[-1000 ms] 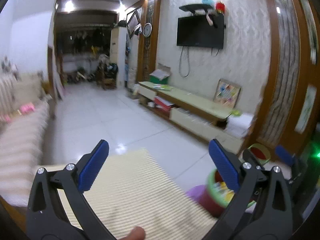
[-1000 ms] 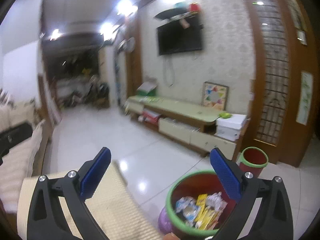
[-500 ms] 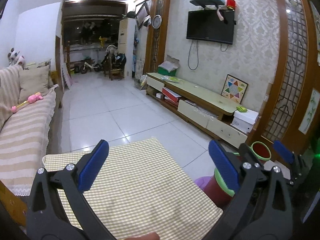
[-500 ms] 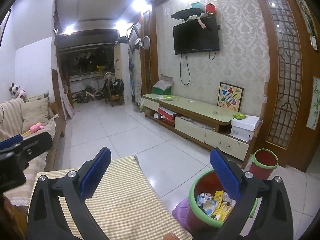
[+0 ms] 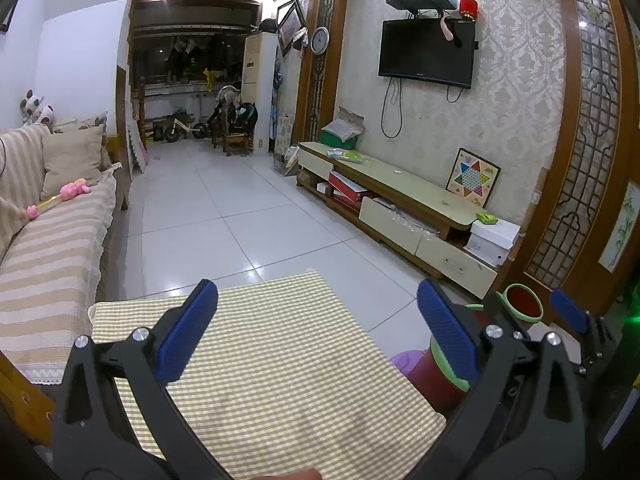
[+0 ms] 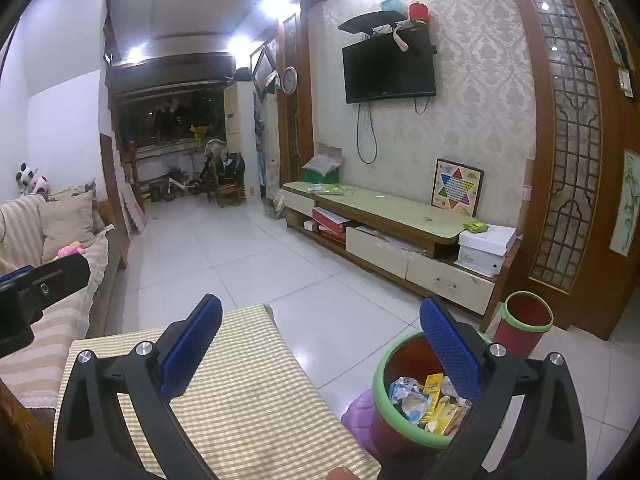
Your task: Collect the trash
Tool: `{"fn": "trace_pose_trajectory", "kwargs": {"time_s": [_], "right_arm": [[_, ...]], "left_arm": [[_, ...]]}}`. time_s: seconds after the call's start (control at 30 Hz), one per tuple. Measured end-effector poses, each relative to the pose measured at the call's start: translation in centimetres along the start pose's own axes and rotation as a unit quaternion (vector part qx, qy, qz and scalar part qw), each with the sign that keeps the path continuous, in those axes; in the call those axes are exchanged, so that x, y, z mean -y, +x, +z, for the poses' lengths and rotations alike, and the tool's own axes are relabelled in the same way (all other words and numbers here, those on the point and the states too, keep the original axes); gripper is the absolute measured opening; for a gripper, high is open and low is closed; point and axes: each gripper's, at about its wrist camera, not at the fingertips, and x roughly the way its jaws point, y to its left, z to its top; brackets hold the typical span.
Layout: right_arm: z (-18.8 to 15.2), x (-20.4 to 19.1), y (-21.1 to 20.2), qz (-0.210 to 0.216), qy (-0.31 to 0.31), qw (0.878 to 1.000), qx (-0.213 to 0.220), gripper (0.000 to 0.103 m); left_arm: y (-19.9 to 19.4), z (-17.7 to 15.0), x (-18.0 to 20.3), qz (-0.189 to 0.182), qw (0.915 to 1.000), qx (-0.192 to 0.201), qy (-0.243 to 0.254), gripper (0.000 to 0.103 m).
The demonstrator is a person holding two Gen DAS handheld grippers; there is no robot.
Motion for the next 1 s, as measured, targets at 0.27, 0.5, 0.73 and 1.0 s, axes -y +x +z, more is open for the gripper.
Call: {"fn": "trace_pose_trajectory", "kwargs": {"time_s": [0.27,0.5,0.73,1.0], "right_arm": [[0.0,0.1,0.3,-0.001,0.001,1.0,-0.007,0.096],[-0.3,0.2,0.7,0.001,0.001,1.0,-0.015,0.096],[-0.8,0.1,0.9,0.004,-0.001,1.0,-0.019,0.096],[-1.2,0.1,1.0,0.004,0.0,1.0,-0.021,0.096]], "left_arm": [[0.1,-0.3,-0.4,0.001,1.0,-0.004,0.0,0.098],[0.1,-0.8,-1.0,0.005,0.9999,-0.011,-0.007,0.098],[0.0,-1.0,-1.0,0.008,0.9998,-0.015,-0.007,0.098],[-0.1,-1.2,-1.1,0.011,0.9998,-0.016,-0.008,0.098]]}}
